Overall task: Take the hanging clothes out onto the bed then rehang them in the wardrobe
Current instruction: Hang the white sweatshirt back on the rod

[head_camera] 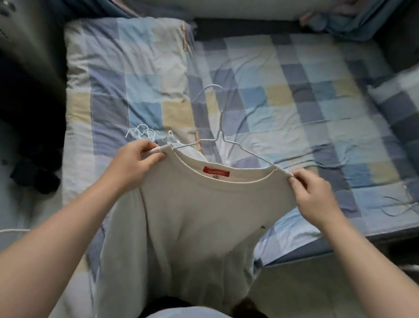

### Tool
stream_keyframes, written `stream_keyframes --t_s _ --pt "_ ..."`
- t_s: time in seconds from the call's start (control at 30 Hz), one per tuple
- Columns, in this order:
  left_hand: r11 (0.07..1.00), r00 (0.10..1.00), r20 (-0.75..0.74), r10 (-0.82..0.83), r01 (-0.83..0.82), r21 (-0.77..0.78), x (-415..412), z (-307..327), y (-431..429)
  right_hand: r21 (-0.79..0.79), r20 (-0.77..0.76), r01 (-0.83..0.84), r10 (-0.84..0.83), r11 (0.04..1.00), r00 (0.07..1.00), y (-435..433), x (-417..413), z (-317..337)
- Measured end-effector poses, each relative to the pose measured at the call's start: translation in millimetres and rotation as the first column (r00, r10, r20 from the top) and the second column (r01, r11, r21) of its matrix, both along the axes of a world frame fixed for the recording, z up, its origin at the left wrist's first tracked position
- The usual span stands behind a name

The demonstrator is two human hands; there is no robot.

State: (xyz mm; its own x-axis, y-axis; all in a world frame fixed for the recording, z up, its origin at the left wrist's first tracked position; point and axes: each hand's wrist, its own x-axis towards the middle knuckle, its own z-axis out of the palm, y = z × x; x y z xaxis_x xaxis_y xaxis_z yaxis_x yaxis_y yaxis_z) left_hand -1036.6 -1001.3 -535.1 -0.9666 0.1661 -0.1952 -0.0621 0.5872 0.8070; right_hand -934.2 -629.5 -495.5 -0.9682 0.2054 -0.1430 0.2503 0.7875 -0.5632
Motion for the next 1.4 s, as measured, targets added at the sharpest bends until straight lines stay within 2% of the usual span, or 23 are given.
stream_keyframes --t_s 0.13,0.3,0.53,0.73,0.9,1.07,1.27,1.4 --pt "0.995 0.993 -0.068 -0.100 0.101 0.008 25 30 68 -0.061 -0.110 0.139 -0.145 0.988 0.983 49 72 24" --pt "0.974 0.963 -0.167 -0.211 0.221 0.045 66 60 166 -0.135 -0.216 0.304 -0.328 0.943 0.920 116 167 45" --pt "0.915 0.893 -0.269 -0.361 0.395 0.083 154 101 330 -0.200 -0.340 0.517 -0.554 0.832 0.760 220 320 78" --pt "0.824 0.784 -0.370 -0.499 0.561 0.077 242 119 476 -0.181 -0.419 0.683 -0.683 0.708 0.598 298 465 103" --pt "0.691 0.676 -0.376 -0.634 0.713 0.117 321 134 584 -0.144 -0.459 0.819 -0.771 0.556 0.442 336 577 118" --pt "0.506 0.531 -0.377 -0.759 0.845 0.171 408 155 693 -0.093 -0.524 0.922 -0.806 0.377 0.277 358 681 144" --pt "0.216 0.272 -0.497 -0.824 0.962 0.167 522 210 822 -0.061 -0.621 0.991 -0.782 0.120 0.057 382 791 194" --pt "0.019 0.162 -0.549 -0.820 0.966 0.257 607 248 906 -0.059 -0.670 0.998 -0.740 -0.023 -0.057 400 855 239"
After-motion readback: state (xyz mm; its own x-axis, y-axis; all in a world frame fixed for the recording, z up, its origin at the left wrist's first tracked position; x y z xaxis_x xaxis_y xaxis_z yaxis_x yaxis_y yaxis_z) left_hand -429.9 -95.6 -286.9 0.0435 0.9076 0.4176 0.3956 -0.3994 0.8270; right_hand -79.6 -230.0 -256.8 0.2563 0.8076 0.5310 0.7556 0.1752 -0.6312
